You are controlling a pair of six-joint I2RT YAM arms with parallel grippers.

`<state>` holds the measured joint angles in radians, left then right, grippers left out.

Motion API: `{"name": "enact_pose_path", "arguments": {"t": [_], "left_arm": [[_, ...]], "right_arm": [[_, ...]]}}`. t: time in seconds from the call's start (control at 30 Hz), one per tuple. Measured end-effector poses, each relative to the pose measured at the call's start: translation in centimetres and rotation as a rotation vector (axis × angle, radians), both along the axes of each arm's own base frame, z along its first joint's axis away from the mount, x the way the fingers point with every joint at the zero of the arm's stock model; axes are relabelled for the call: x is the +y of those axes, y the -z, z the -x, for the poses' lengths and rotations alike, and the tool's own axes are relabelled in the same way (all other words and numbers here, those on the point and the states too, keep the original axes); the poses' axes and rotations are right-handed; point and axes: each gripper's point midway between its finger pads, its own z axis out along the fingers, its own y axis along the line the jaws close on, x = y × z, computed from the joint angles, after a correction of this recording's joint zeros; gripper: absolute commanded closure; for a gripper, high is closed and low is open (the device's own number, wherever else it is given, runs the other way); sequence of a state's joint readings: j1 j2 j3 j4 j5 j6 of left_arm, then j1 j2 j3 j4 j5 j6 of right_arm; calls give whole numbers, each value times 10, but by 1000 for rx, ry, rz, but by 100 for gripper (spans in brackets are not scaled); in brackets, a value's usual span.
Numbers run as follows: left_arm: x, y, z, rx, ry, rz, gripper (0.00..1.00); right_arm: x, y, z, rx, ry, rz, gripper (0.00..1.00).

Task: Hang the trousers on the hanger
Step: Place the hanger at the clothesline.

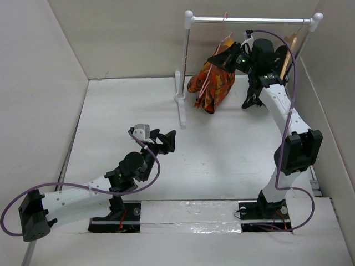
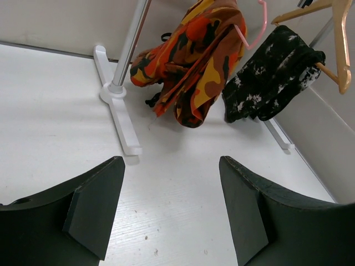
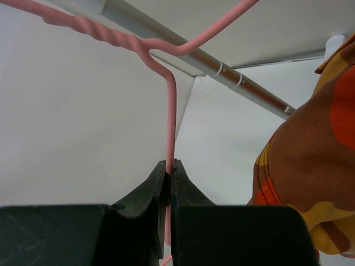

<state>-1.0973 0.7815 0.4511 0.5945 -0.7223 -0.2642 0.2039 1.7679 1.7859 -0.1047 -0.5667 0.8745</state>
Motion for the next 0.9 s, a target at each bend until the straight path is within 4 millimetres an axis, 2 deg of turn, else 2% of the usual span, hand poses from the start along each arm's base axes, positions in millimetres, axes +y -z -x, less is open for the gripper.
{"name": "enact_pose_path", "arguments": {"t": [0.13, 0.27, 0.4, 0.5, 0.53, 0.6, 0.63, 0.67, 0.7, 0.73, 0.8, 0.87, 0.9], "left_arm": [[-1, 0, 0, 0, 3, 0, 34], [-1, 0, 0, 1, 6, 2, 34], [-1, 0, 0, 1, 7, 2, 34], [-1, 0, 0, 1, 6, 2, 34], [-1, 0, 0, 1, 6, 2, 34], [-1, 0, 0, 1, 6, 2, 34], [-1, 0, 0, 1, 6, 2, 34], [-1, 0, 0, 1, 6, 2, 34], [-1, 0, 0, 1, 6, 2, 33], [-1, 0, 0, 1, 4, 2, 33], [0, 1, 0, 2, 0, 1, 32], [1, 2, 0, 5, -6, -2, 32], [2, 2, -1, 7, -11, -2, 31]], "right_arm": [[-8, -5, -2, 9, 6, -7, 100], [-22, -11, -13, 9, 25, -14, 100], [-34, 8, -29, 33, 51, 2, 100], [-44, 33, -41, 67, 71, 20, 100], [-46, 40, -42, 75, 72, 20, 85], [-46, 40, -42, 44, 64, 20, 61], [-46, 39, -40, 29, 61, 26, 40], [-46, 38, -37, 21, 59, 30, 32], [-46, 35, -36, 4, 58, 41, 19], [-47, 31, -33, -24, 56, 58, 16], [-49, 24, -29, -46, 67, 72, 17], [-54, 14, -21, -73, 92, 94, 24], [-58, 8, -15, -90, 110, 107, 9]]}}
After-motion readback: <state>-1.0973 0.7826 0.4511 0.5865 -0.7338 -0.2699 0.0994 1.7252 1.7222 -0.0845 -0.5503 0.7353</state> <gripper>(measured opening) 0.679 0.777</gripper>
